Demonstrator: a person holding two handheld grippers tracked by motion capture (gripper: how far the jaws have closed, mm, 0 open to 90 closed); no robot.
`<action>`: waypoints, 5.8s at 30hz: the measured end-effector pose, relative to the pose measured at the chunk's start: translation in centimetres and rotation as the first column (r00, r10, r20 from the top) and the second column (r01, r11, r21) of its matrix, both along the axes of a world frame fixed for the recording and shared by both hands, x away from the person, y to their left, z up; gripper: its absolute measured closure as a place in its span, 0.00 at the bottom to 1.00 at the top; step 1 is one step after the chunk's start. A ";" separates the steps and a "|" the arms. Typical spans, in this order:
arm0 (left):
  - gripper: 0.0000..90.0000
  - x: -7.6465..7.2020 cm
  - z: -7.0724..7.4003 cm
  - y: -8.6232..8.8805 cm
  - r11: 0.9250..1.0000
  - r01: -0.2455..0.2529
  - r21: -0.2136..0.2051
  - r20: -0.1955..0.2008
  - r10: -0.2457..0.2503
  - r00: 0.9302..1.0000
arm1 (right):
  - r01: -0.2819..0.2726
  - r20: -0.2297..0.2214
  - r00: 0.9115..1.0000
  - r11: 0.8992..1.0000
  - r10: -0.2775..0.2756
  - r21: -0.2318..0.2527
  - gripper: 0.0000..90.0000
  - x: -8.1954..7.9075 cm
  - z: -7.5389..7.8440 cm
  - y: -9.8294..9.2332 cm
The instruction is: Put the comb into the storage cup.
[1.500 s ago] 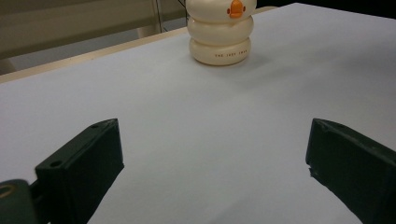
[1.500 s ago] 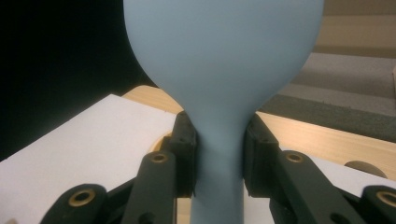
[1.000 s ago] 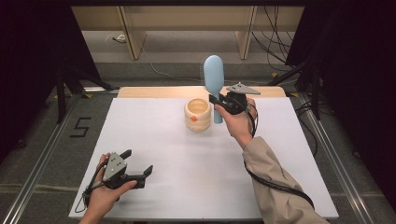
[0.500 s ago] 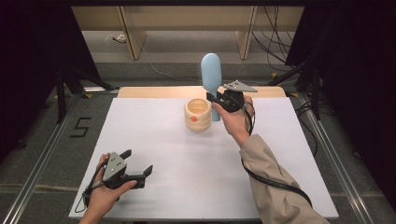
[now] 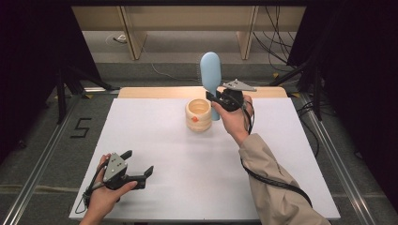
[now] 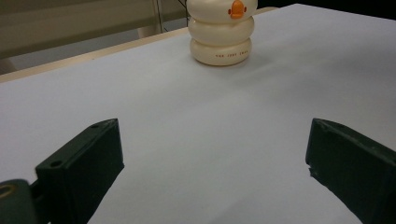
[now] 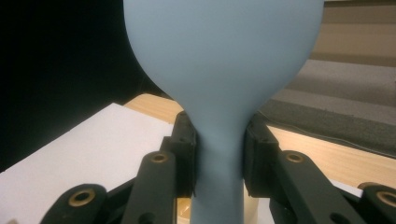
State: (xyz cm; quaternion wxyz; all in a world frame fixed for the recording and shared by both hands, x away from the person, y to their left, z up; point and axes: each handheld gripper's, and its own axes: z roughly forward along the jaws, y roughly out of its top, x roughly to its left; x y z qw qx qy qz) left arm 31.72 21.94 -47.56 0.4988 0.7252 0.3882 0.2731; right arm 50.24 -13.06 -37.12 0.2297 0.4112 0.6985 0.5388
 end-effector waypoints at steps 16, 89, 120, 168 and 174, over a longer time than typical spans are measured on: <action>0.04 0.0 0.0 0.0 1.000 -0.001 0.000 0.000 0.001 1.000 | 0.004 0.005 1.000 1.000 -0.004 0.003 0.78 0.3 0.2 0.3; 0.04 0.0 0.0 0.1 1.000 -0.006 -0.007 -0.005 0.006 1.000 | 0.009 0.021 1.000 1.000 -0.009 0.006 0.78 1.9 0.5 2.6; 0.05 0.1 0.0 0.1 1.000 -0.008 -0.009 -0.005 0.007 1.000 | 0.013 0.023 1.000 1.000 -0.013 -0.004 0.78 2.6 0.4 3.3; 0.05 0.1 -0.1 0.1 1.000 -0.008 -0.009 -0.005 0.008 1.000 | 0.038 0.022 0.999 0.999 -0.038 -0.018 0.78 4.3 -0.2 4.1; 0.05 0.1 -0.1 0.1 1.000 -0.008 -0.010 -0.005 0.008 1.000 | 0.038 0.020 0.999 0.999 -0.037 -0.019 0.78 4.4 -0.2 4.3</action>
